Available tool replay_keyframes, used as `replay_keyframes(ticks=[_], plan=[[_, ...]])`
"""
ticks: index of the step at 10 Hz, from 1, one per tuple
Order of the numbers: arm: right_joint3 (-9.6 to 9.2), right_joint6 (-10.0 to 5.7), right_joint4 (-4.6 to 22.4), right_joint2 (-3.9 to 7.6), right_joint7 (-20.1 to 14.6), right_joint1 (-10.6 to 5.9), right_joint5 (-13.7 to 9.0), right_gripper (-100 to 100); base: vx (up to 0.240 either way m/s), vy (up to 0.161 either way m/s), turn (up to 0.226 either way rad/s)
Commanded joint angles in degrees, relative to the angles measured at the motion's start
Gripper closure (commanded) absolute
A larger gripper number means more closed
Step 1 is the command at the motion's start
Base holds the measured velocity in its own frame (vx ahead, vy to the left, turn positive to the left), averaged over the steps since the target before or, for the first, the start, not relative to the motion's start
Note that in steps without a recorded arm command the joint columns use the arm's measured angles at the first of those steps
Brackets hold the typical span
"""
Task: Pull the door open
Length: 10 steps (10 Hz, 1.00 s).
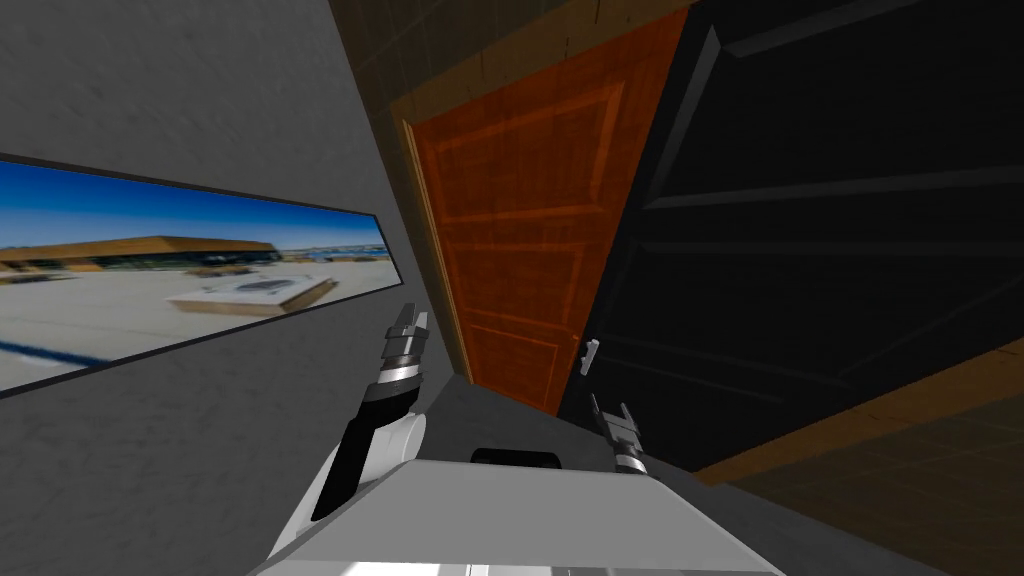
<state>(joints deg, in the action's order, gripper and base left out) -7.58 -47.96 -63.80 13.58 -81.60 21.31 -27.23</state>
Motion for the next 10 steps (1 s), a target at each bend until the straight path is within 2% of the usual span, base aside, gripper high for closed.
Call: replay_keyframes(ticks=[1, 2, 4, 7, 8, 10], plan=[[0.00, 0.00, 0.00, 0.00, 0.00, 0.00, 0.00, -100, 0.086, -0.003, 0.011], [0.67, -0.02, 0.86, 0.45, -0.28, 1.14, -0.39, -100, -0.077, 0.007, -0.095], [1.36, -0.06, 1.66, 0.90, -0.39, 2.15, -0.76, -100, -0.155, 0.004, -0.061], [3.44, -0.19, 3.98, 2.24, -0.74, 4.86, -1.89, -100, -0.196, 0.016, -0.091], [3.68, -0.21, 4.23, 2.40, -0.78, 5.15, -2.02, -100, -0.141, 0.001, -0.058], [5.12, -0.30, 5.81, 3.31, -1.05, 6.81, -2.81, -100, -0.111, 0.001, -0.065]])
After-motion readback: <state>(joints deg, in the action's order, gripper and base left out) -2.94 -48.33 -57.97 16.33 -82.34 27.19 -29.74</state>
